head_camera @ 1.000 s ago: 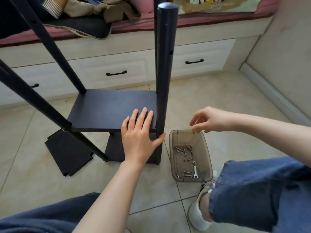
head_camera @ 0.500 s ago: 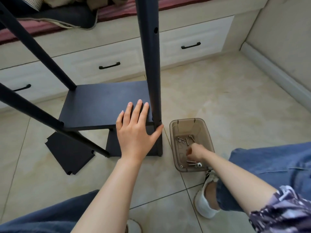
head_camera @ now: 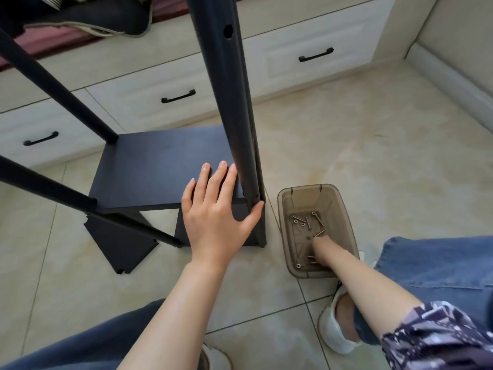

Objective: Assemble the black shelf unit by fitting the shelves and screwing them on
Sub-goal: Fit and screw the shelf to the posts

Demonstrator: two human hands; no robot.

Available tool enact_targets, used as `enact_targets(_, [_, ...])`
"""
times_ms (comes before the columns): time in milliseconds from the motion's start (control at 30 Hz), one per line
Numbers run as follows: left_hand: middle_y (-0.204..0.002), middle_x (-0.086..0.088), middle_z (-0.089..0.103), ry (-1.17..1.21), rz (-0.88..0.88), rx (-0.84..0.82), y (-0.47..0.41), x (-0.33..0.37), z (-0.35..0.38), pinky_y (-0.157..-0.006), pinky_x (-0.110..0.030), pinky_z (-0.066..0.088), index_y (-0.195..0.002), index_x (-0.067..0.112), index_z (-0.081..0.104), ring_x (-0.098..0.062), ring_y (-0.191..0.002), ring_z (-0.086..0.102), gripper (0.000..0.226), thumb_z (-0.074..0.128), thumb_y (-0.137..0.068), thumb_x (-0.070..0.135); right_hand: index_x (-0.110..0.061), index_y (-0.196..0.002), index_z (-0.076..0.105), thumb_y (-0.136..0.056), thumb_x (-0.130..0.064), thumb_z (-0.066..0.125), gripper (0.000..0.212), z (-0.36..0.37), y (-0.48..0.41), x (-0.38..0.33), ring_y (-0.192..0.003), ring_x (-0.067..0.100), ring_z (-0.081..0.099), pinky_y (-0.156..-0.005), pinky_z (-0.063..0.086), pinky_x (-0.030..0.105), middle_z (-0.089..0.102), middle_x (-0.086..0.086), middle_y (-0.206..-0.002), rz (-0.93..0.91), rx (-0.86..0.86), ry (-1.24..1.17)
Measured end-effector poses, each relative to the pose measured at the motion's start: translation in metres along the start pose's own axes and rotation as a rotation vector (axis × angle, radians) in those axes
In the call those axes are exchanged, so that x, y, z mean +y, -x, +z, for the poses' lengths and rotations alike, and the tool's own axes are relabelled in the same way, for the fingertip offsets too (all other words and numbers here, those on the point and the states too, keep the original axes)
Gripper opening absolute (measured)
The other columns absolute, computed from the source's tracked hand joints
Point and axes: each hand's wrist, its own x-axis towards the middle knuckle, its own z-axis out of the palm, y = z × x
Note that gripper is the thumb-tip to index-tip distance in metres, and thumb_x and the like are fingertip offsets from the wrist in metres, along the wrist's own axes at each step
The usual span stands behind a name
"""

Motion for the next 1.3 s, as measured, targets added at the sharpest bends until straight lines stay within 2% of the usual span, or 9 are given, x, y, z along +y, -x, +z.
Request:
enact_targets(300, [-0.143,-0.003,0.059,-0.008,0.0,0.016,0.0,0.001,0.003,-0.118,-0.043,0.026,-0.132,0.014,0.065,-0.027,-0.143,0.044,0.065,0.058,-0.089,0.061,-0.006,-0.137,0.052,-0.093,0.001,0.049,0.044,0.012,-0.012,0.004,-0.128,0.033,0.054,-0.1,0.048,0.04,0.054,0.017,-0.139,-0.047,0.022,0.171])
enact_targets(467, [-0.144,-0.003,0.059,0.0,0.0,0.012,0.0,0.0,0.003,-0.119,-0.041,0.024,-0.133,0.015,0.065,-0.027,-0.144,0.043,0.065,0.057,-0.089,0.062,-0.007,-0.131,0.057,-0.092,-0.003,0.052,0.039,0.01,-0.011,0.003,-0.122,0.033,0.058,-0.096,0.051,0.039,0.059,0.016,-0.133,-0.048,0.041,0.08])
enact_targets(567, [-0.143,-0.003,0.059,-0.002,0.002,0.013,0.0,0.0,0.003,-0.118,-0.043,0.025,-0.133,0.015,0.065,-0.027,-0.143,0.043,0.065,0.058,-0.089,0.062,-0.012,-0.106,0.061,-0.093,-0.023,0.059,0.017,0.005,-0.001,-0.006,-0.105,0.03,0.062,-0.081,0.048,0.033,0.065,0.011,-0.108,-0.004,0.176,-0.219])
enact_targets(667, [-0.143,-0.003,0.059,-0.006,0.0,0.01,0.001,0.0,0.003,-0.118,-0.044,0.027,-0.134,0.015,0.064,-0.026,-0.144,0.043,0.066,0.058,-0.088,0.061,-0.014,-0.081,0.057,-0.089,-0.024,0.064,0.015,0.003,0.023,-0.028,-0.08,0.025,0.057,-0.067,0.04,0.029,0.067,0.009,-0.09,0.097,0.407,-0.823])
enact_targets(800, [-0.144,-0.004,0.059,-0.012,0.007,0.016,0.001,0.0,0.003,-0.117,-0.045,0.029,-0.137,0.015,0.062,-0.027,-0.143,0.044,0.068,0.056,-0.089,0.062,-0.009,-0.086,0.062,-0.088,-0.014,0.063,0.006,-0.007,0.066,-0.067,-0.068,0.018,0.06,-0.054,0.042,0.023,0.07,0.009,-0.08,0.06,0.599,-1.385])
enact_targets(867, [-0.145,-0.004,0.058,-0.01,0.015,0.023,0.001,0.0,0.002,-0.116,-0.046,0.03,-0.139,0.015,0.061,-0.028,-0.143,0.045,0.069,0.053,-0.089,0.063,-0.012,-0.088,0.063,-0.091,-0.011,0.061,0.003,-0.02,0.088,-0.08,-0.068,0.013,0.063,-0.058,0.045,0.017,0.07,0.003,-0.075,-0.023,0.638,-1.529])
enact_targets(933, [-0.145,-0.003,0.058,-0.01,0.023,0.028,0.001,-0.001,0.0,-0.116,-0.046,0.031,-0.139,0.015,0.06,-0.028,-0.142,0.045,0.07,0.052,-0.089,0.064,-0.016,-0.088,0.062,-0.092,-0.01,0.06,0.007,-0.038,0.11,-0.089,-0.067,0.008,0.063,-0.064,0.049,0.021,0.07,0.001,-0.075,-0.116,0.687,-1.614])
enact_targets(1133, [-0.146,-0.003,0.057,0.005,0.022,0.008,0.001,-0.003,-0.002,-0.116,-0.046,0.031,-0.141,0.015,0.058,-0.029,-0.142,0.046,0.073,0.053,-0.088,0.065,-0.021,-0.082,0.066,-0.088,-0.012,0.069,0.01,-0.066,0.172,-0.1,-0.072,0.007,0.064,-0.063,0.049,0.013,0.069,-0.007,-0.073,-0.44,0.771,-1.507])
enact_targets(1300, [-0.147,-0.004,0.056,0.031,0.006,-0.017,0.001,-0.001,-0.005,-0.117,-0.047,0.031,-0.143,0.014,0.056,-0.029,-0.142,0.045,0.077,0.044,-0.088,0.067,-0.018,-0.079,0.065,-0.087,-0.009,0.071,0.013,-0.061,0.188,-0.099,-0.07,0.007,0.061,-0.065,0.05,0.018,0.067,-0.004,-0.075,-0.493,0.768,-1.382])
